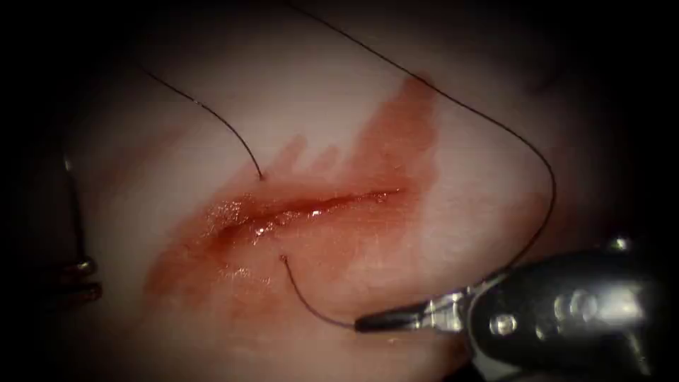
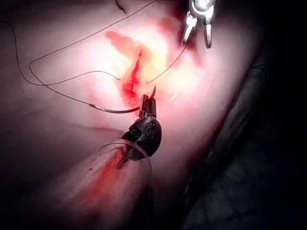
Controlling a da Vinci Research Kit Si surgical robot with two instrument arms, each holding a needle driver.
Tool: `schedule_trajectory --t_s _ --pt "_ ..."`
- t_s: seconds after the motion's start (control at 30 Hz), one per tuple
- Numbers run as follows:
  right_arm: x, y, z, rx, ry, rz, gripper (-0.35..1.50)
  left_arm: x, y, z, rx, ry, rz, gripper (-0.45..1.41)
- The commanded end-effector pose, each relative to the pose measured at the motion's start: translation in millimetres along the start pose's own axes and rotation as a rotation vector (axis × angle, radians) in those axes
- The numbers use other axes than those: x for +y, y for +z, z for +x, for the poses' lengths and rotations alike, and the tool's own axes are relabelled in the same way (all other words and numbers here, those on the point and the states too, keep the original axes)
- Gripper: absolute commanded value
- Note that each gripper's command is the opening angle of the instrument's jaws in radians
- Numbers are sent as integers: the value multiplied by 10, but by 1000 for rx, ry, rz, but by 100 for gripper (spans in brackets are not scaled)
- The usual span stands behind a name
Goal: Wound Closure
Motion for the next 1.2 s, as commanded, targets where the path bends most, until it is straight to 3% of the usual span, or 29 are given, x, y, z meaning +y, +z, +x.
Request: schedule_trajectory --t_s 0.03,0.13,0.23,0.4,0.7,0.73,0.83,0.97,1.0,1.2 --pt "7 4 -20 -1 9 -24 118 6 6 -3 1 -2 -2 -45" --pt "13 10 -34 -9 7 -47 116 6 6 -3 1 -2 -2 -45" --pt "26 31 -47 -21 23 -157 113 6 7 -3 1 -2 -2 -45" --pt "58 70 -58 9 78 -267 94 6 7 -3 3 -2 -4 -45" --pt "70 111 -57 54 100 -238 73 8 9 -2 5 -2 -7 -45" --pt "70 114 -58 53 99 -231 68 8 10 -2 5 -2 -7 -45" --pt "67 127 -62 54 92 -195 27 8 10 -2 4 -2 -7 -45" --pt "67 131 -64 52 89 -190 5 8 10 -2 5 -2 -7 -45" --pt "66 131 -65 57 86 -176 -35 8 10 -2 5 -2 -7 -45" --pt "63 121 -59 53 90 -151 -35 8 10 -2 5 -2 -7 -45"
